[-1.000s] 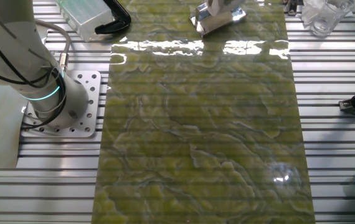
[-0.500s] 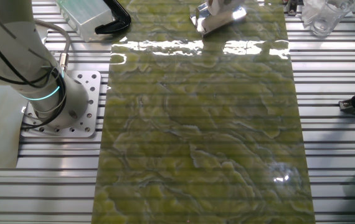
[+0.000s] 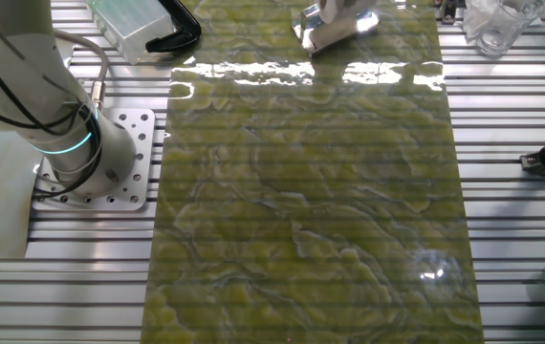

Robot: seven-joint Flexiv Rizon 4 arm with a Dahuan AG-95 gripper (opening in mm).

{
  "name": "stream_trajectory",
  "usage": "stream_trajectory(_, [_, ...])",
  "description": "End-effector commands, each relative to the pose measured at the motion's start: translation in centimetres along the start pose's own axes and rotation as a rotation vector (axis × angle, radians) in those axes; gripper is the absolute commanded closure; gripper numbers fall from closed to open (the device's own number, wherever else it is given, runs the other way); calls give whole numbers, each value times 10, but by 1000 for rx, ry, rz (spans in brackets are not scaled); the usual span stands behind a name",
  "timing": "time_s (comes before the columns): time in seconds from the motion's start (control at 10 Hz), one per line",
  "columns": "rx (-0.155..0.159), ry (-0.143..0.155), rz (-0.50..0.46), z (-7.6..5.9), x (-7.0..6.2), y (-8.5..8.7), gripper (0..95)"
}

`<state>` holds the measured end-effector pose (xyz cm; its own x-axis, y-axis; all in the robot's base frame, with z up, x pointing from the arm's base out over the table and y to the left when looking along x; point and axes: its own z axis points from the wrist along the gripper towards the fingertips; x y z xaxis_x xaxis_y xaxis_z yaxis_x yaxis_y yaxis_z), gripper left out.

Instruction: Take the roll of paper down from the shelf

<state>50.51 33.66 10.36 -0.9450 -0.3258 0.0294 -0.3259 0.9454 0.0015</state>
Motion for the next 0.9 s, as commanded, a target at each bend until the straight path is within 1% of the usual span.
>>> stream_trajectory(0.1, [10,51,-6,-1,2,0,950])
stream_trajectory(0.2, [27,77,-13,-1,2,0,950])
stream_trajectory(0.3, [33,85,-16,-1,2,0,950])
stream_trajectory(0.6, [39,49,-48,-1,2,0,950])
stream_trajectory(0.9, [40,44,-77,-1,2,0,950])
